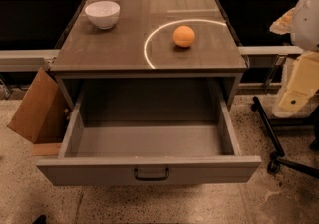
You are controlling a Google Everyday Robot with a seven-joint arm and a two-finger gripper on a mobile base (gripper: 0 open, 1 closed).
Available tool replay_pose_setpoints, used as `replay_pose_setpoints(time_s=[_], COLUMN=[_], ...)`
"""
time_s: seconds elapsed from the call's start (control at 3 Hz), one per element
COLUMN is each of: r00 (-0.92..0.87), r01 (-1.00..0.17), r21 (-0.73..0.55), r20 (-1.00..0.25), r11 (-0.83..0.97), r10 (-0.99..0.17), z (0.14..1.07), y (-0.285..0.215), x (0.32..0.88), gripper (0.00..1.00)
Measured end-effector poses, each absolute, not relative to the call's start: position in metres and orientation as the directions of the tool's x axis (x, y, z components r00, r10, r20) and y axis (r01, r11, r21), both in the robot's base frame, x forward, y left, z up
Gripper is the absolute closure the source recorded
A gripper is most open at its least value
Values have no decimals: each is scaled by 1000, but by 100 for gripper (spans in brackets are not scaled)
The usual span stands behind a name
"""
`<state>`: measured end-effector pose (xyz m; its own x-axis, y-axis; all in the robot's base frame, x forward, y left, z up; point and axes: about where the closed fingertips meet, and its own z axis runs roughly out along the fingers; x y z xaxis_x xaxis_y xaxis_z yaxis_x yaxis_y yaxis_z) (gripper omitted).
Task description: Place orange into top drawer
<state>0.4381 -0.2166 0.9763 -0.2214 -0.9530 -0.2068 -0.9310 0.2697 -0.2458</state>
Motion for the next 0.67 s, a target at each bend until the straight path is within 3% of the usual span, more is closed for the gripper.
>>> replay_pose_setpoints(time_s=[0.33, 0.67], r00=[-222, -256], r01=[-931, -910], r21=[-246, -245], r20=[-207, -302], r11=[270, 335], r10=[-953, -918], z=[976, 968], y=[-217, -216], x=[438, 463], gripper=[0, 0])
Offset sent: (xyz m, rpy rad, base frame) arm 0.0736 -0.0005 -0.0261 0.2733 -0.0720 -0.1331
